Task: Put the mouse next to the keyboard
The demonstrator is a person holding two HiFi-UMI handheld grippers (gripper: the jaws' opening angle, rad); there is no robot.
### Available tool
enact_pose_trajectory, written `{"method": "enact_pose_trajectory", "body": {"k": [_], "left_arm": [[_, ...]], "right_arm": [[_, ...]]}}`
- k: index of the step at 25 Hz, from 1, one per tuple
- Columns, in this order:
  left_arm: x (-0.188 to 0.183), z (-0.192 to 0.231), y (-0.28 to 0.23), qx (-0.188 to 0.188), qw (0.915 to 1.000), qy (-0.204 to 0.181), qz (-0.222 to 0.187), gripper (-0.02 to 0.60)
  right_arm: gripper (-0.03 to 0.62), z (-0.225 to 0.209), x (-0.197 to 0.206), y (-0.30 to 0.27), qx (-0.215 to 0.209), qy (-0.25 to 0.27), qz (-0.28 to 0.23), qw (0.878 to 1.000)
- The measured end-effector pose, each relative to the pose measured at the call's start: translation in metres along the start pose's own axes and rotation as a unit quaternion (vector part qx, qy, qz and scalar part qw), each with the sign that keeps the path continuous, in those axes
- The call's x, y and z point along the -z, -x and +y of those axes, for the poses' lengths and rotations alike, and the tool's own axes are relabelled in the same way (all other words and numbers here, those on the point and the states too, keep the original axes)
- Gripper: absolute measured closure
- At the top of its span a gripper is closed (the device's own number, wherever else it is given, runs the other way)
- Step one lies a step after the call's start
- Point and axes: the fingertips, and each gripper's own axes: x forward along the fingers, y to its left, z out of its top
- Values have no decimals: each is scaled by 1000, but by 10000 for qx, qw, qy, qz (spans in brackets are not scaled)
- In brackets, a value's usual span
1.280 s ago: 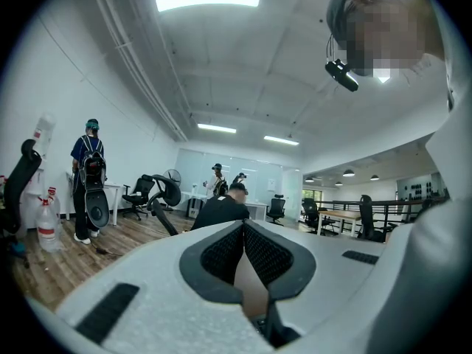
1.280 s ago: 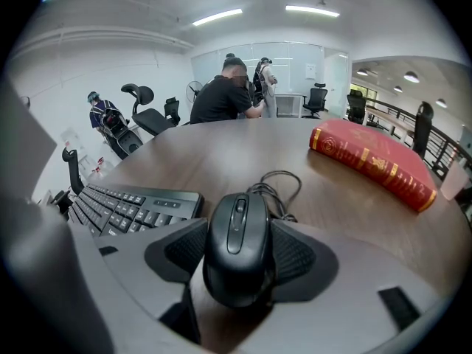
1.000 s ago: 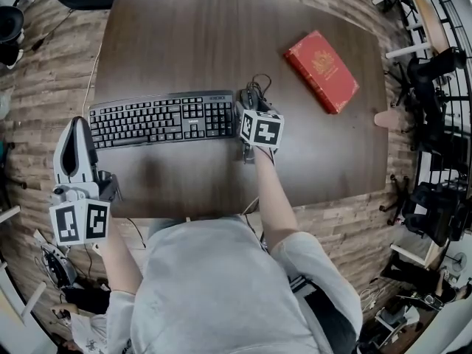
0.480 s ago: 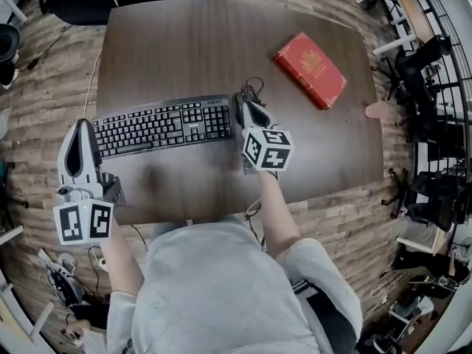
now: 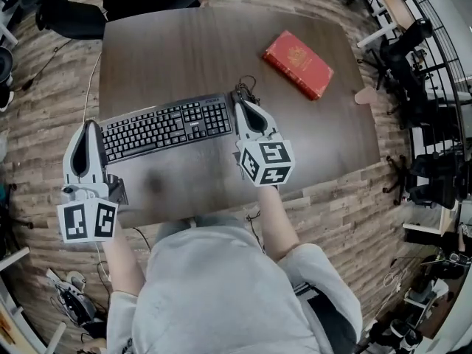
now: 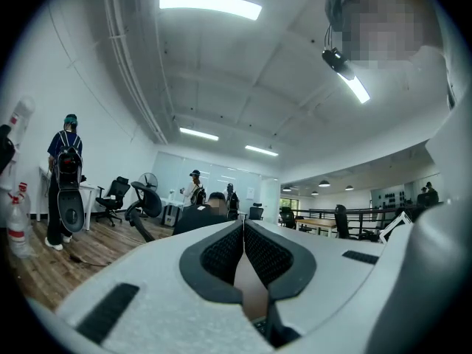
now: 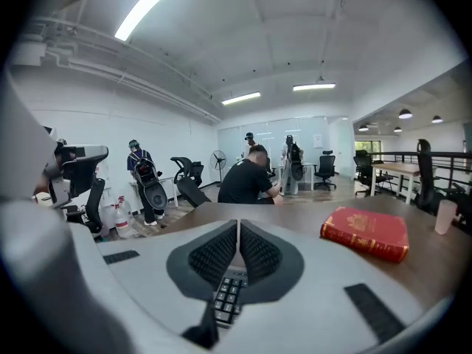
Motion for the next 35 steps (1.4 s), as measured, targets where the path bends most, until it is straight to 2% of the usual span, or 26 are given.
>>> {"method": "enact_pose_trajectory", "body": {"k": [14,35], "left_arm": [[-19,-3,26,412,9990,14,-143,569],[-47,-20,58,1063,9938,-79,-329,571]], "right_arm": [[574,43,-46,67,276,326,-650,9970],[574,82,-77,154,817,287,-1407,9863]]}}
